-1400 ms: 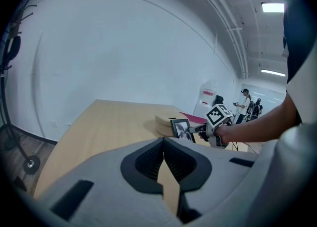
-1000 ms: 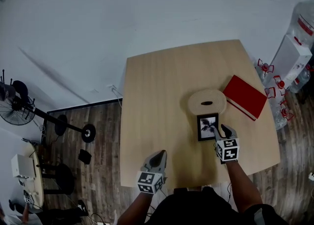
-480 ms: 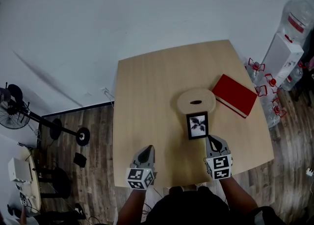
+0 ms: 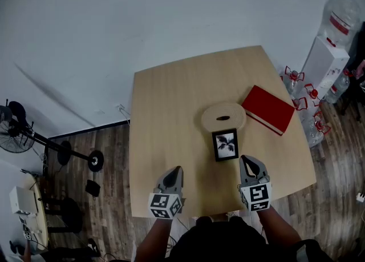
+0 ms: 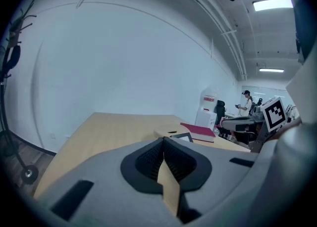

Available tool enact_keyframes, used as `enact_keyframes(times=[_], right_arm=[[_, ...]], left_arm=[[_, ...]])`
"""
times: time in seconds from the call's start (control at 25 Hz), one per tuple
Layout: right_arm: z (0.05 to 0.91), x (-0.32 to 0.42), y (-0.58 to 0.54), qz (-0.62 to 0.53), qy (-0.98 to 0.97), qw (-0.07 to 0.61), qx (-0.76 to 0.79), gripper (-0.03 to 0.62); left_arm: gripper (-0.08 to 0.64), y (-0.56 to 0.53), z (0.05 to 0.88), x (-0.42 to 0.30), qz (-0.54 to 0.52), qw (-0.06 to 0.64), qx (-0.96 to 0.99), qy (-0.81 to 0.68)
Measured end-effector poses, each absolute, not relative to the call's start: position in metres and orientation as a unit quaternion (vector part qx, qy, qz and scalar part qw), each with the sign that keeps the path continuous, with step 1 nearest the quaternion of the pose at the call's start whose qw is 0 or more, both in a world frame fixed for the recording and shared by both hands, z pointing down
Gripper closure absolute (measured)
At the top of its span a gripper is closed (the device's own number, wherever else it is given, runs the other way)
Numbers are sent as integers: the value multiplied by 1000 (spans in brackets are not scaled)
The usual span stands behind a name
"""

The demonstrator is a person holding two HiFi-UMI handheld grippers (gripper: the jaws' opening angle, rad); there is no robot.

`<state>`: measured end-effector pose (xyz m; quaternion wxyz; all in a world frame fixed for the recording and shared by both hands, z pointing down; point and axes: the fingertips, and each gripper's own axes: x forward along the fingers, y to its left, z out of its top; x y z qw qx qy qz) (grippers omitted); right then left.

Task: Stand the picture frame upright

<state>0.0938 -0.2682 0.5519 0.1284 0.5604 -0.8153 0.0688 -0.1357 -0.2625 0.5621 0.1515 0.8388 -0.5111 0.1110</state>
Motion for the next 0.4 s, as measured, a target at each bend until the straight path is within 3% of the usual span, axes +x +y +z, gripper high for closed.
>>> enact_keyframes(times=[0.4], right_arm=[[540, 90, -261, 57, -821, 115, 556, 583]], left_arm=[[555, -254, 562, -129, 116, 149, 841, -507]])
